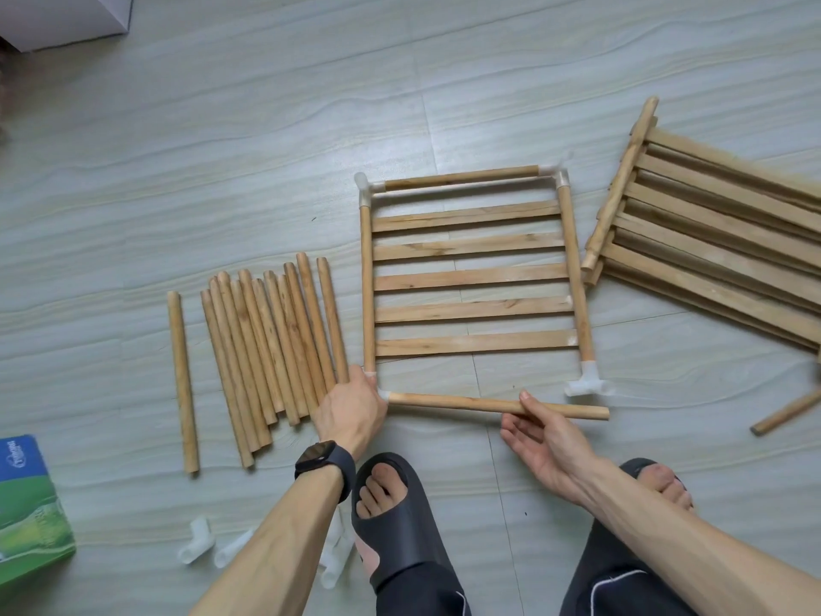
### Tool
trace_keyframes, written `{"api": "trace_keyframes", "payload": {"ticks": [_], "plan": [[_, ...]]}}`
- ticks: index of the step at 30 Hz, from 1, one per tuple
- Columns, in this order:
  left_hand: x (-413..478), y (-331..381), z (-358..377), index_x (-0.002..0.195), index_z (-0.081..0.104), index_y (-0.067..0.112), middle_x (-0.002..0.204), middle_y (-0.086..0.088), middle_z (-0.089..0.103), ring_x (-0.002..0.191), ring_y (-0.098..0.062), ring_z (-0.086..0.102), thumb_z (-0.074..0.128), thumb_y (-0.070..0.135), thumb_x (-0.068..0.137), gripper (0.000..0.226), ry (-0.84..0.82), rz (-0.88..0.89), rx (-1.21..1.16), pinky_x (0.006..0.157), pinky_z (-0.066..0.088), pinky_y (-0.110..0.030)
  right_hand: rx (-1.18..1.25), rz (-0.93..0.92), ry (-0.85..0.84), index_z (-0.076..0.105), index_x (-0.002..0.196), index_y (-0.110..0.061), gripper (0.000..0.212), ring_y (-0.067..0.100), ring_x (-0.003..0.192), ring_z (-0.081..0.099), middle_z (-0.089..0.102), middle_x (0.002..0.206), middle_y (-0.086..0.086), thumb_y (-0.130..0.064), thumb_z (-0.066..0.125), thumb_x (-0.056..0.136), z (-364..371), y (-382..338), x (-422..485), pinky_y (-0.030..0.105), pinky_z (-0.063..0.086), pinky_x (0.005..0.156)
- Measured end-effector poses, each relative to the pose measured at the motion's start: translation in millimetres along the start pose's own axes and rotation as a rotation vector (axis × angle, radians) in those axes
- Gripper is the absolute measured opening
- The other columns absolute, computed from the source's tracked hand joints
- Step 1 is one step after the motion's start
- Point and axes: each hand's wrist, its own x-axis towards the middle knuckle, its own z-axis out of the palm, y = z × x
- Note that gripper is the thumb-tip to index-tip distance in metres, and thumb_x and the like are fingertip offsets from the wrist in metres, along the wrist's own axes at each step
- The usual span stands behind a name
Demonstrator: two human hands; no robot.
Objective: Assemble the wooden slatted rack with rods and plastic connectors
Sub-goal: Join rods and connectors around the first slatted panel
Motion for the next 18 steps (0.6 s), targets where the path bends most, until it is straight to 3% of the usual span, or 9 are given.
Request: {"api": "trace_keyframes", "payload": {"ticks": [4,8,10,12,14,15,16,18], "plan": [[0,3,-4,0.107,0.044,0.015,0.102,-0.012,0.071,0.083,-0.031,0.063,0.021,0.035,0.108,0.030,0.013,0.042,0.164,0.068,0.042,-0.035,-0.213,0.044,-0.006,0.067,0.112,0.006,0.044,0.027,0.085,0.071,0.074,0.094,0.020,-0.033,0.072,0.092,-9,-11,3,0.032,0.062,0.067],[-1,18,-13,0.120,0.048,0.012,0.110,-0.008,0.061,0.096,-0.029,0.060,0.041,0.036,0.101,0.031,0.218,0.130,0.245,0.061,0.048,-0.036,-0.701,0.069,-0.035,0.075,0.097,0.001,0.063,0.018,0.069,0.068,0.076,0.083,0.011,-0.061,0.064,0.089,-16,-37,-13,0.029,0.056,0.061],[-4,33,-15,0.123,0.050,0.012,0.114,-0.008,0.060,0.101,-0.027,0.057,0.045,0.041,0.099,0.038,0.285,0.265,0.265,0.063,0.046,-0.034,-0.873,-0.104,0.022,0.070,0.079,-0.005,0.056,0.016,0.055,0.059,0.067,0.065,0.006,-0.059,0.062,0.092,-25,-51,-22,0.028,0.051,0.053],[-8,53,-10,0.129,0.049,0.016,0.124,-0.008,0.058,0.110,-0.025,0.054,0.044,0.047,0.099,0.044,0.238,0.453,0.274,0.079,0.048,-0.034,-1.012,-0.450,0.214,0.056,0.068,-0.009,0.053,0.019,0.055,0.056,0.057,0.057,0.001,-0.055,0.060,0.095,-36,-66,-26,0.035,0.049,0.059],[-10,72,3,0.141,0.040,0.023,0.147,-0.008,0.045,0.135,-0.030,0.042,0.044,0.054,0.099,0.053,0.082,0.585,0.295,0.105,0.041,-0.044,-1.031,-0.699,0.416,0.057,0.077,-0.010,0.048,0.022,0.071,0.060,0.062,0.070,-0.002,-0.055,0.060,0.094,-45,-82,-23,0.039,0.046,0.069],[-10,81,10,0.146,0.034,0.028,0.158,-0.008,0.032,0.146,-0.036,0.028,0.047,0.058,0.097,0.058,-0.005,0.622,0.322,0.114,0.032,-0.053,-1.008,-0.721,0.452,0.060,0.087,-0.013,0.042,0.022,0.082,0.062,0.064,0.082,-0.002,-0.054,0.061,0.094,-47,-89,-19,0.039,0.046,0.074],[-9,88,16,0.147,0.031,0.032,0.164,-0.008,0.019,0.151,-0.041,0.013,0.050,0.060,0.096,0.061,-0.077,0.642,0.352,0.117,0.025,-0.061,-1.023,-0.677,0.444,0.061,0.100,-0.015,0.039,0.021,0.093,0.062,0.064,0.096,-0.003,-0.054,0.061,0.093,-48,-94,-15,0.037,0.047,0.079],[-8,98,24,0.142,0.033,0.032,0.167,-0.009,0.004,0.151,-0.050,0.000,0.055,0.059,0.095,0.058,-0.145,0.643,0.392,0.114,0.027,-0.067,-1.131,-0.528,0.353,0.060,0.119,-0.018,0.042,0.017,0.106,0.061,0.064,0.114,-0.004,-0.051,0.063,0.093,-49,-99,-1,0.034,0.047,0.089]]}}
